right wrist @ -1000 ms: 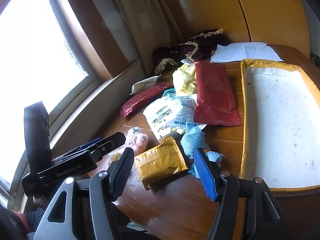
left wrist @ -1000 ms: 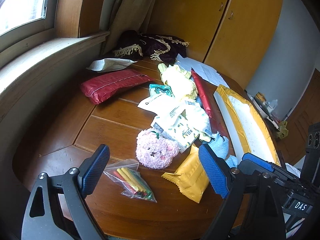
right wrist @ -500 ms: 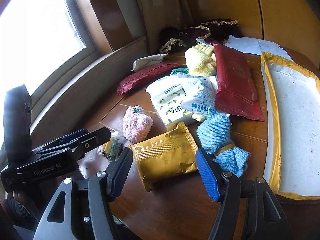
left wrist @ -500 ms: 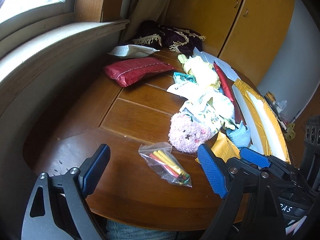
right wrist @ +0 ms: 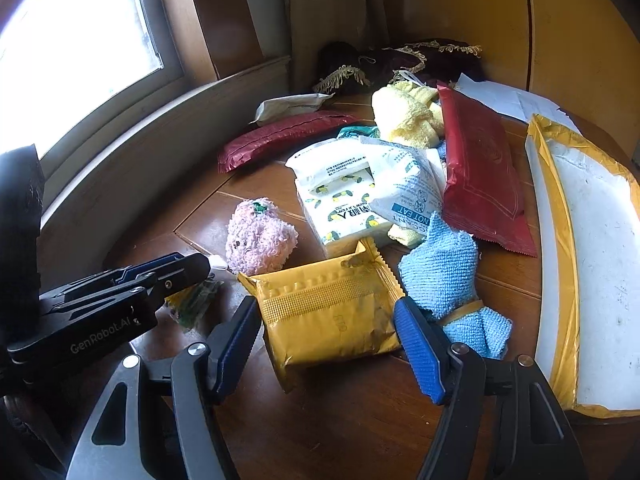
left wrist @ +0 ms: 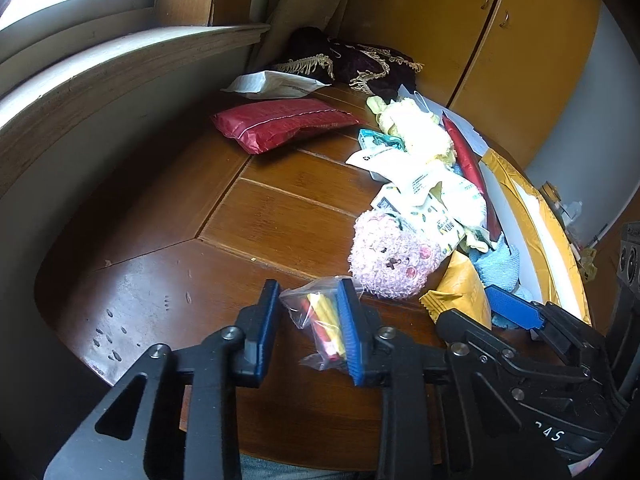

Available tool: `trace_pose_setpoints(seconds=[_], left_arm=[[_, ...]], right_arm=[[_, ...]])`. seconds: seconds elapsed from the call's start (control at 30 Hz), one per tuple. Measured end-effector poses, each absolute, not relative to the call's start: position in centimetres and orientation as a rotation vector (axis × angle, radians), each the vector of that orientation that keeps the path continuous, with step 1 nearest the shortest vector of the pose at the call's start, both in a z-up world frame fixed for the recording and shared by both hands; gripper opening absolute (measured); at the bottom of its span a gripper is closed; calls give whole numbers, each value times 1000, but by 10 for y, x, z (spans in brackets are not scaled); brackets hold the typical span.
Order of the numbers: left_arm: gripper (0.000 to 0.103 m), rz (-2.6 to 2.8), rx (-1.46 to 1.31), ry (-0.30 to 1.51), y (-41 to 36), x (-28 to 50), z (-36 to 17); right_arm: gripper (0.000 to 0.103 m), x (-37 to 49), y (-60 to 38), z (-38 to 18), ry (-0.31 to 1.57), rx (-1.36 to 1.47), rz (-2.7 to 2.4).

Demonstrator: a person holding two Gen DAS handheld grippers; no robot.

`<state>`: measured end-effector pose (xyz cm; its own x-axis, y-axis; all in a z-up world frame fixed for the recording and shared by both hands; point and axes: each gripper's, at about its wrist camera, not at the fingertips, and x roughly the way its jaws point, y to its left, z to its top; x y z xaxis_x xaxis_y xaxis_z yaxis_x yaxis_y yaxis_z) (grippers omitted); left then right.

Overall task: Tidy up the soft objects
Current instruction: 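Grasp the bag of colored sticks with left tool while right tool grasps the yellow pouch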

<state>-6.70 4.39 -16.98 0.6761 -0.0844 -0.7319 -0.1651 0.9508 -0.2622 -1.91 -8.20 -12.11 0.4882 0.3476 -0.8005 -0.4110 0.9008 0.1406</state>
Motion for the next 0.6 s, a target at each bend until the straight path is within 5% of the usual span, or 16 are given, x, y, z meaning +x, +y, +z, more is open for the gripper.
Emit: trace_pose_setpoints(seconds=[0.27,0.6], left_arm=[[8,11,-349,821,40,-71,-168],[6,-9,-420,717,50,-84,-144]], right_arm=[[52,-33,-88,-109,903,-81,487],[48,-44,-103,-80,793,-11,536]])
